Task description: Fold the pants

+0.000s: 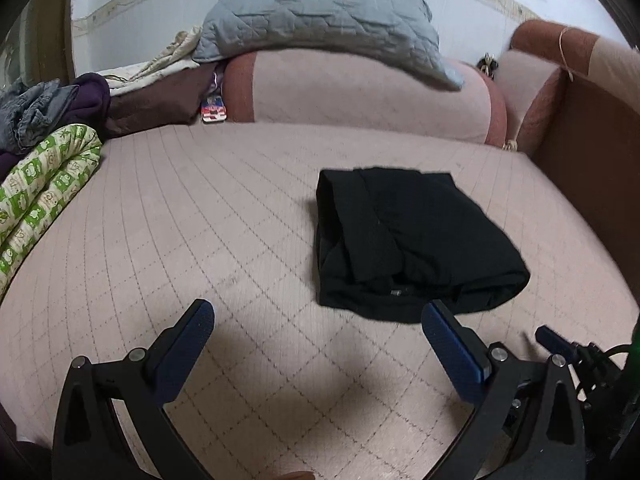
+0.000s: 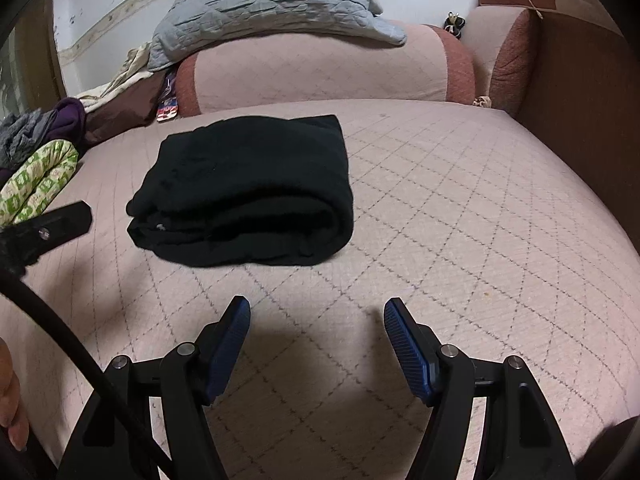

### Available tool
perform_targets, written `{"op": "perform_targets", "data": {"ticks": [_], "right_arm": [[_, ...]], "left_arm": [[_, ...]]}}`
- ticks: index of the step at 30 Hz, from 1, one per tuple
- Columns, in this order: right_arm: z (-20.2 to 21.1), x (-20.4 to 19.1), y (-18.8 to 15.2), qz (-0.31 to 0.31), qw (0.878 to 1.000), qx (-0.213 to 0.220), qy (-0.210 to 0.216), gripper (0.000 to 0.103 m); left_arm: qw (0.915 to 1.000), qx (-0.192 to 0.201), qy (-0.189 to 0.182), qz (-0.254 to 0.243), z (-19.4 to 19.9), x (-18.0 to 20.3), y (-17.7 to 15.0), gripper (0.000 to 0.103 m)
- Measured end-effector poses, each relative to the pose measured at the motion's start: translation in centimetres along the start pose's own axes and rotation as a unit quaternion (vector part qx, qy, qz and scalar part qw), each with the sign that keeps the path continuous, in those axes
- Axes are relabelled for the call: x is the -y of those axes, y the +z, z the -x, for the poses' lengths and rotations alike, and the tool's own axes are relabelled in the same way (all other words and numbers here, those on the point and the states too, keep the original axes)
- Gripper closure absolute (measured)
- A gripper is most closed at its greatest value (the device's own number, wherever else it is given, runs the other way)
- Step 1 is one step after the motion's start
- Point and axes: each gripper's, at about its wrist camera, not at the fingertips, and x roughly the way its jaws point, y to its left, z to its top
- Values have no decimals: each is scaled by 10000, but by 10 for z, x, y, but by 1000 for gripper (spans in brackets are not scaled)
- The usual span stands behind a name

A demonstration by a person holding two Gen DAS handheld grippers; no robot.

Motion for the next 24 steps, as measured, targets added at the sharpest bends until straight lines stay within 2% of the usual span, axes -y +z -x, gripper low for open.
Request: {"op": "perform_targets", "data": {"ticks": [10,18,24], "right_arm": [[-3,-5,-7,44,9998,-149,78,28],[-4,-8,-9,79,9997,-203,60,25],[-4,-9,-10,99,9997,-203,52,24]], "left_arm": [[9987,-453,-216,-27,-11,4,-8,0],[9962,-867,35,93,-27,-4,-12,0],[9961,-874,111,88,-28,-3,-13,0]]}}
